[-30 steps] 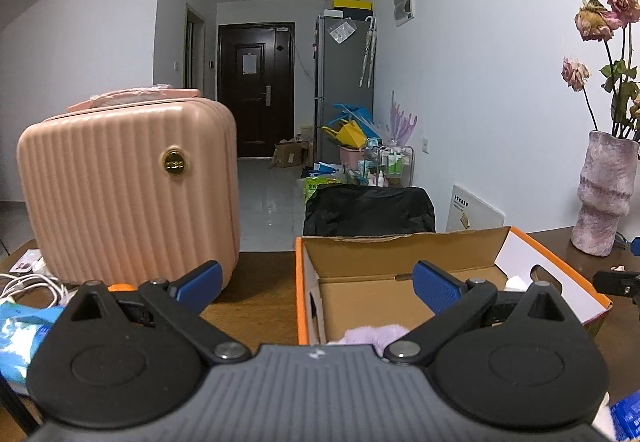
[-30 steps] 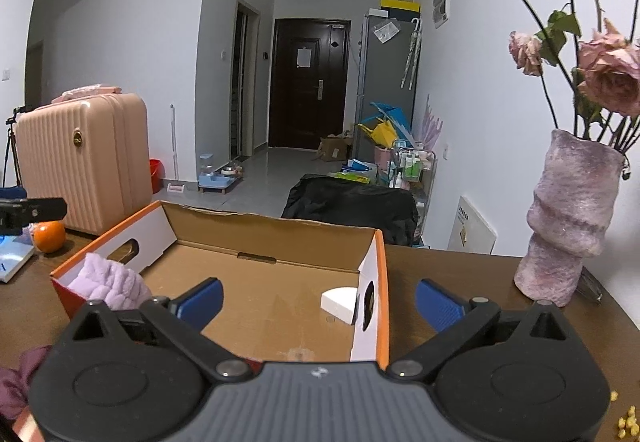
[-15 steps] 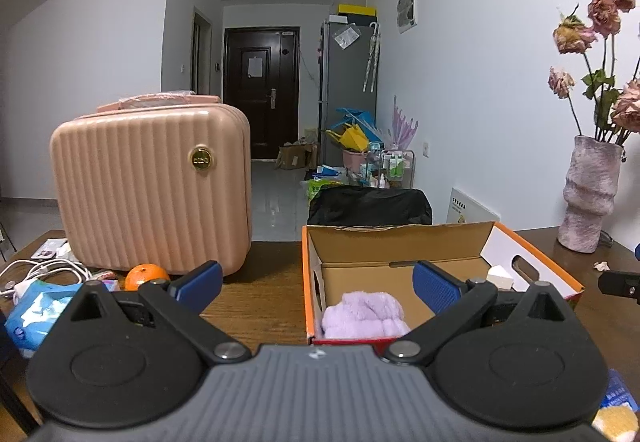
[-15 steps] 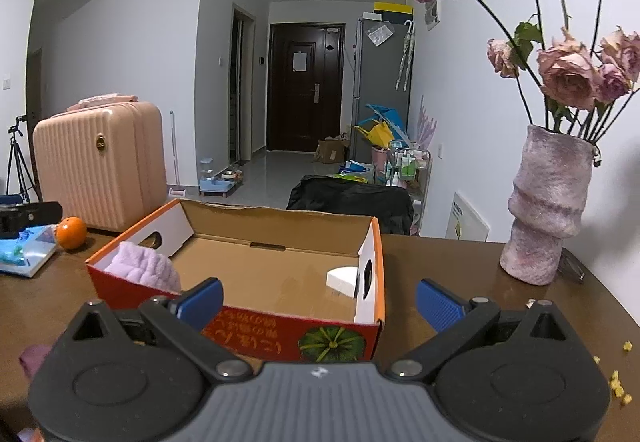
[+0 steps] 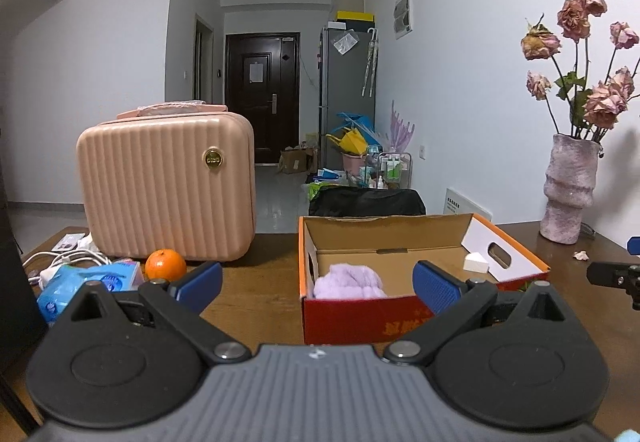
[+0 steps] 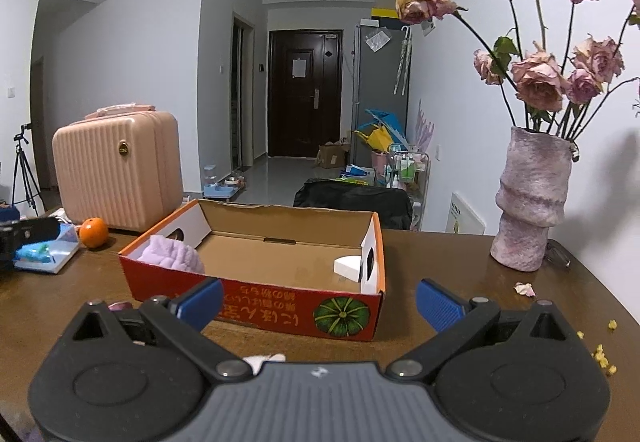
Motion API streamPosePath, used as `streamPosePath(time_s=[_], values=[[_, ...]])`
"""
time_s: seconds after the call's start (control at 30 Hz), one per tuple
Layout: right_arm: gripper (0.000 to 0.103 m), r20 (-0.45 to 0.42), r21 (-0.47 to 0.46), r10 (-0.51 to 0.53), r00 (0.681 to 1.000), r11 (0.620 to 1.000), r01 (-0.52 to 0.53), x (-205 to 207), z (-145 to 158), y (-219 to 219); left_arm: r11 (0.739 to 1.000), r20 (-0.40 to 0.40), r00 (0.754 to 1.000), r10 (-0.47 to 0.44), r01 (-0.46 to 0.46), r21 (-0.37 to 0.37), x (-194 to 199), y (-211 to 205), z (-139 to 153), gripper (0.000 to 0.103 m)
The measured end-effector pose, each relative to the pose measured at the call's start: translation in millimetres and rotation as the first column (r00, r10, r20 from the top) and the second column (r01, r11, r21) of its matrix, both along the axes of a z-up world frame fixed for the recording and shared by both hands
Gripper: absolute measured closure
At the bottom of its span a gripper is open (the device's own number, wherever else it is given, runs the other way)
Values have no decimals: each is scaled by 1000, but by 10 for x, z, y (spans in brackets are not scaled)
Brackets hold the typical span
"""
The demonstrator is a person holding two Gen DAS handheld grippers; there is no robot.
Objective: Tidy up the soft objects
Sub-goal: 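Withdraw both tools from the box back toward the remaining items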
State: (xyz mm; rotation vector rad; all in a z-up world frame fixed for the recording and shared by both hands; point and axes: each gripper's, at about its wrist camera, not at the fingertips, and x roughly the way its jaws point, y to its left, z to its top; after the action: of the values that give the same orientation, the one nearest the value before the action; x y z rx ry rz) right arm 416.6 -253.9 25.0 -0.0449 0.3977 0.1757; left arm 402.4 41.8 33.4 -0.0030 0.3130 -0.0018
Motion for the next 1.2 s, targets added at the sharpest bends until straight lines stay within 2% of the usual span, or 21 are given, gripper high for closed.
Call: streamPosePath(time_s=[0.83, 1.2], values=[[0, -12, -3, 5, 1000, 1000, -5, -1077, -23, -3, 1000, -31, 1000, -3, 3, 7, -1136, -131, -33, 0], [0, -32, -25, -10, 999, 1000, 9, -1513, -153, 14, 1000, -45, 999, -2, 2, 3, -1620, -267, -72, 0]])
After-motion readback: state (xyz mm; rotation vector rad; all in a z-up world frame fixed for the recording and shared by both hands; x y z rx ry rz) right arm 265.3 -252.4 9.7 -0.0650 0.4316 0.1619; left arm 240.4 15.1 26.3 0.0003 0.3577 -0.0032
